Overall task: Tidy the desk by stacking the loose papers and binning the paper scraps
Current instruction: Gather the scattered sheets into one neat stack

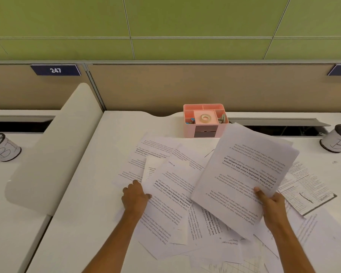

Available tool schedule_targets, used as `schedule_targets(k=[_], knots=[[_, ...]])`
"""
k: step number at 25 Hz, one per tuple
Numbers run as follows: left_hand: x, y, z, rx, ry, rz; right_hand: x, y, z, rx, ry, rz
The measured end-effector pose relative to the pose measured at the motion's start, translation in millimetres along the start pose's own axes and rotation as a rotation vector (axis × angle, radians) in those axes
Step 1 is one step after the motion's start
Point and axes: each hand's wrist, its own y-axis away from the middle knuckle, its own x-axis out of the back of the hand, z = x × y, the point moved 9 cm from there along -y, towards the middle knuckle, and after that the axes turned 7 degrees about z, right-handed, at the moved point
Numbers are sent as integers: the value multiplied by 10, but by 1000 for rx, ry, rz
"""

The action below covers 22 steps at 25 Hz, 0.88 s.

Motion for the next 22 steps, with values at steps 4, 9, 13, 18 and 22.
schedule_targets(k=[4,9,13,18,22], knots=[[-22,-7,-10,113,284,-85,10,19,23,-9,21,11],[114,-47,-1,99,500,-122,78,-24,71,-19,16,22],[408,-199,-151,104,712,-148,93,-20,119,-48,-1,30],[923,-250,-161,-23,911,-124,-55,53,213,-107,-20,11],[1201,-209,-40,-72,1132,-198,-282,111,346,-196,12,-46]])
